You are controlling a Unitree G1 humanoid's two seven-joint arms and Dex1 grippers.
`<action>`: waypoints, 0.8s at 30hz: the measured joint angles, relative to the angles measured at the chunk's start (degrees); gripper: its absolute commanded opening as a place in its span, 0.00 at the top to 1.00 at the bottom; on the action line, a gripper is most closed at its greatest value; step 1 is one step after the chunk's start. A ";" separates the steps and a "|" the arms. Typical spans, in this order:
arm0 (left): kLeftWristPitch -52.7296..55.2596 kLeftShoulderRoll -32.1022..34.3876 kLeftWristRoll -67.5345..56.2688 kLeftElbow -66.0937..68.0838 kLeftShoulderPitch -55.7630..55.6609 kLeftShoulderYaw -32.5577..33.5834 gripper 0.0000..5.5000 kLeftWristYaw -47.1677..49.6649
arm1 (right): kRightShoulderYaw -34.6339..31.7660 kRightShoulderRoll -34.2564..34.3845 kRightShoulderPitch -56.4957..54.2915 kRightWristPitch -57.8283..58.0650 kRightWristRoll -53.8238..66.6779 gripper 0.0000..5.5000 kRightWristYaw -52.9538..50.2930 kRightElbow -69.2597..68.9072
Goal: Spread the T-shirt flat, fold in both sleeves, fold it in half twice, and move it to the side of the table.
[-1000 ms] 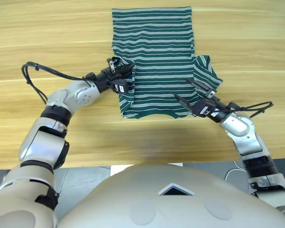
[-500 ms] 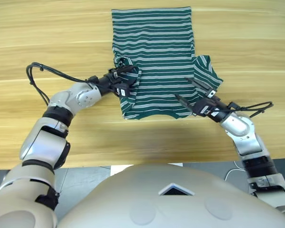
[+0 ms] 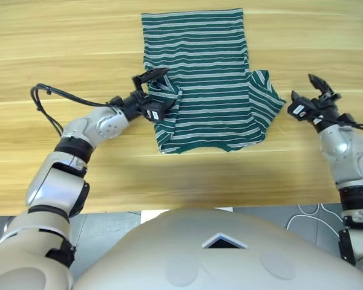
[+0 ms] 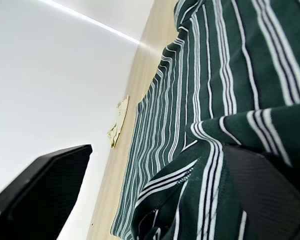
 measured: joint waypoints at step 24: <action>-1.10 0.53 1.01 -0.03 -0.04 0.89 0.12 1.88 | 7.13 -4.33 2.04 0.98 1.40 0.65 4.42 -5.64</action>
